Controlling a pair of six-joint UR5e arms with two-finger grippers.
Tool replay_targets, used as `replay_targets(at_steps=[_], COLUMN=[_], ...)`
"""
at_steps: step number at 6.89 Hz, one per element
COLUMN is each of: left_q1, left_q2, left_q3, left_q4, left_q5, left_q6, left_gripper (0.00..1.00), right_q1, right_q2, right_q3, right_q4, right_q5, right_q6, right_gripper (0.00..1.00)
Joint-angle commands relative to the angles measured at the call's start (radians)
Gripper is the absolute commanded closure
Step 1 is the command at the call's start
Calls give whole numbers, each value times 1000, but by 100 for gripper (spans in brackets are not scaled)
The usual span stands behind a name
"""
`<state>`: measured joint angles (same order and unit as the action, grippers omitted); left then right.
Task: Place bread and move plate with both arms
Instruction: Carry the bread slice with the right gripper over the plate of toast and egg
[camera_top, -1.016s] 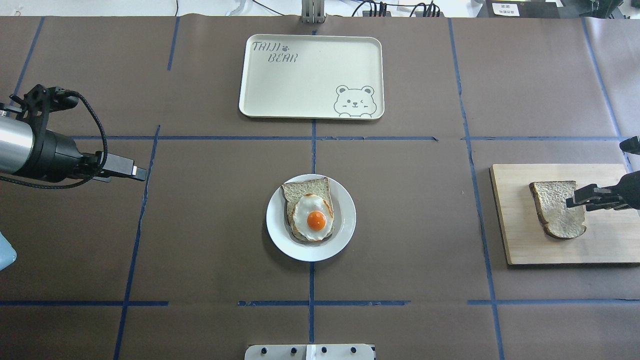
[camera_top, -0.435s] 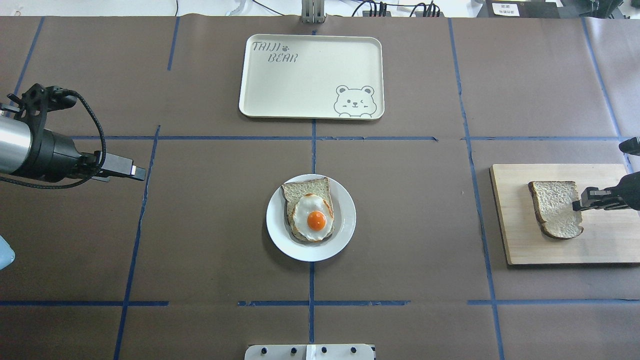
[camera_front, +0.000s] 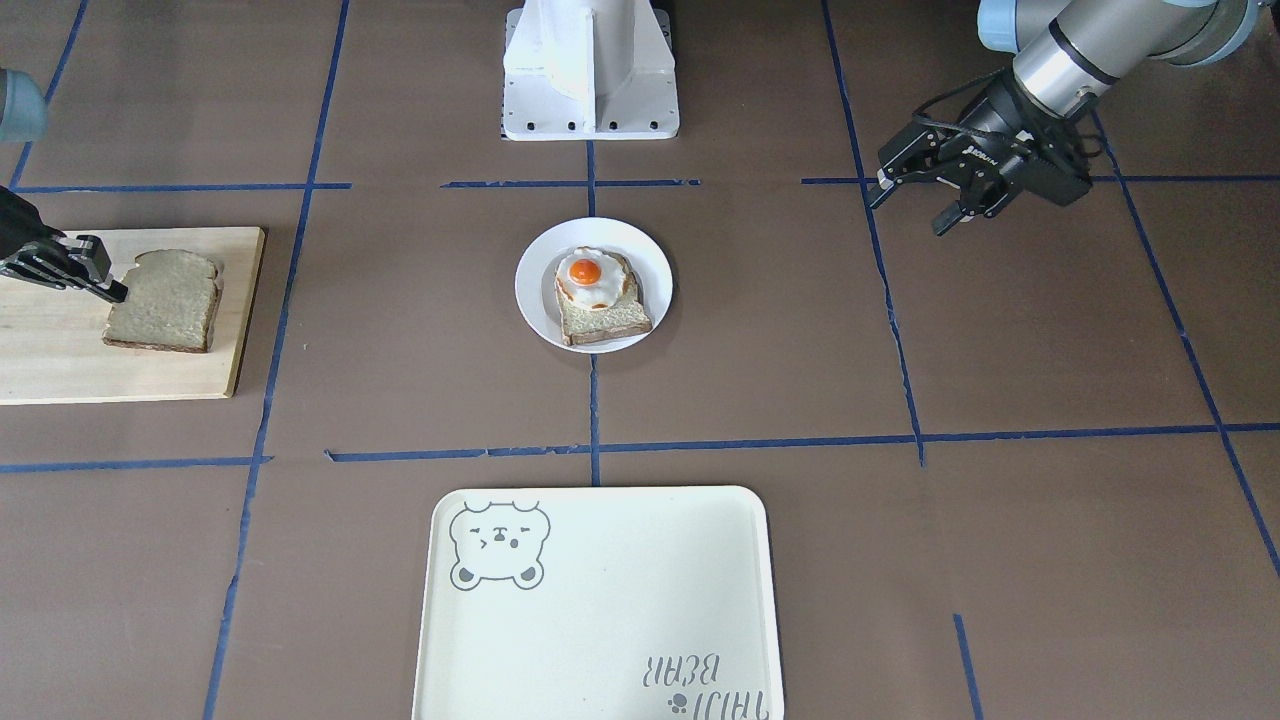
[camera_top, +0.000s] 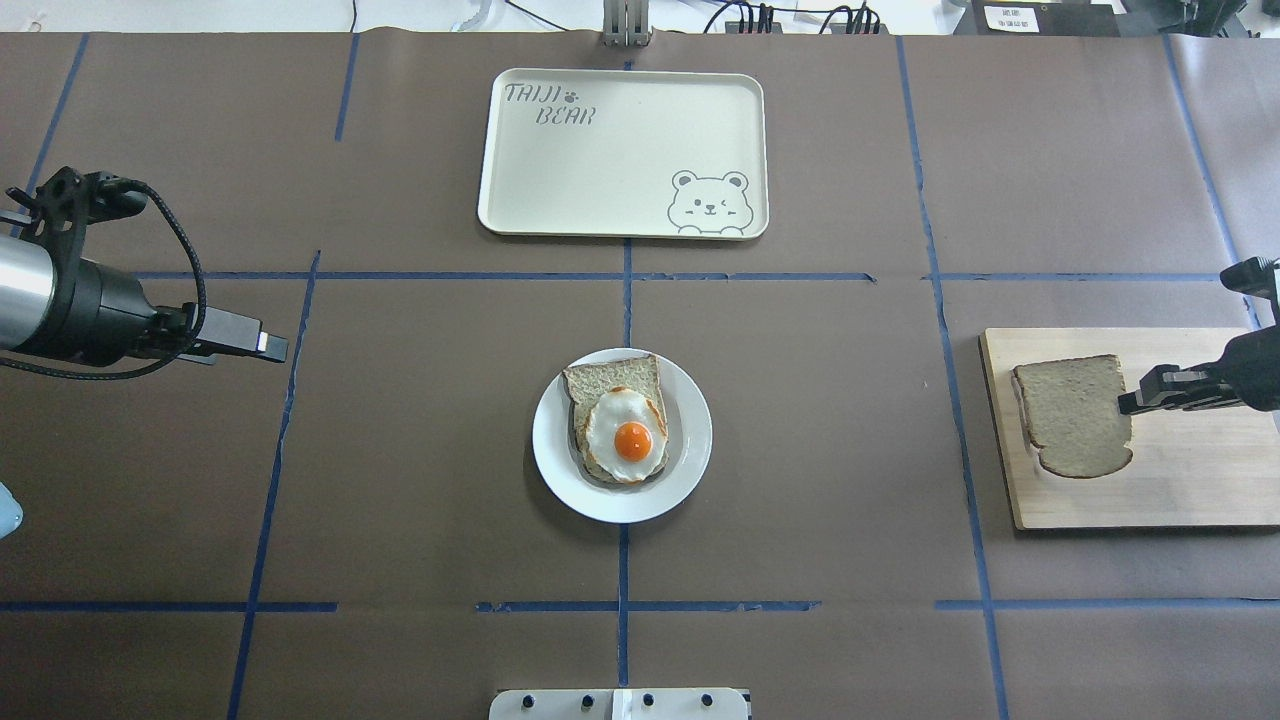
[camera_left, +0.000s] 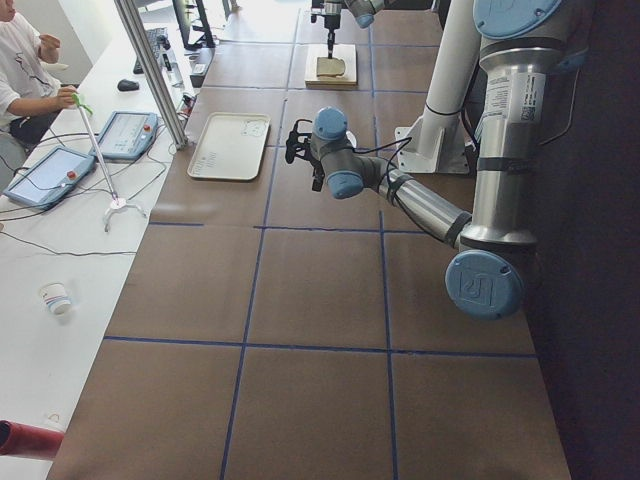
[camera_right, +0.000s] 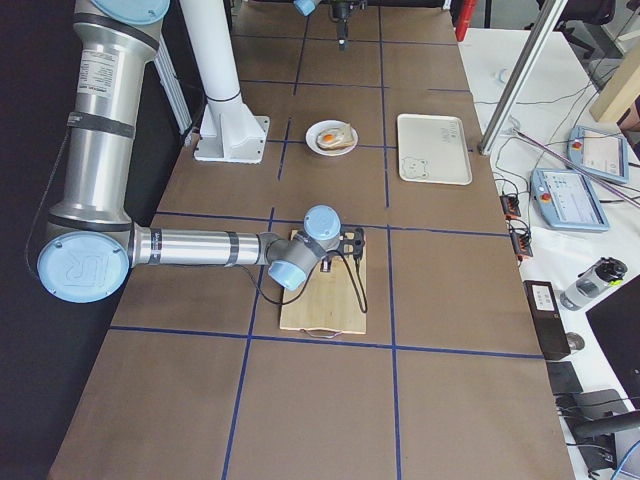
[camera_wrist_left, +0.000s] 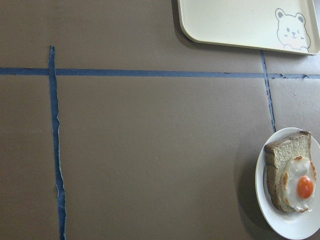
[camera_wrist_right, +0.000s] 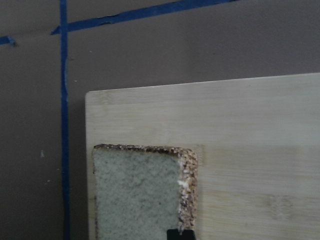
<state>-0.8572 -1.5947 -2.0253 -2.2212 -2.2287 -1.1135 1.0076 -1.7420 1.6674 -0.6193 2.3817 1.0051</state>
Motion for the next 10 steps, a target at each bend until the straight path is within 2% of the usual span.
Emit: replay_targets(at_steps=[1, 2, 4, 5, 6, 7, 10], left_q1=[0, 0, 1, 1, 1, 1, 0], left_q2=[4, 4, 4, 2, 2, 2, 8], left_q3=[-4, -4, -4, -4, -4, -4, -22], left_q4=[0, 0, 0, 0, 0, 0, 0], left_q5=[0, 0, -2, -2, 0, -2, -5], left_q6=[0, 0, 0, 0, 0, 0, -2], left_gripper=[0, 0, 0, 0, 0, 0, 0], right_q1=[0, 0, -6, -76, -174, -260, -436], right_q2=[106, 183, 295, 376, 500, 553, 633], right_q3=[43, 38, 28, 23, -15, -23, -52], right_q4=[-5, 3, 3, 3, 4, 4, 7], right_q5=[63, 104, 117, 119, 69, -29, -226], right_q6=[47, 109, 157, 221, 301, 329, 325], right_gripper=[100, 100, 100, 100, 100, 100, 100])
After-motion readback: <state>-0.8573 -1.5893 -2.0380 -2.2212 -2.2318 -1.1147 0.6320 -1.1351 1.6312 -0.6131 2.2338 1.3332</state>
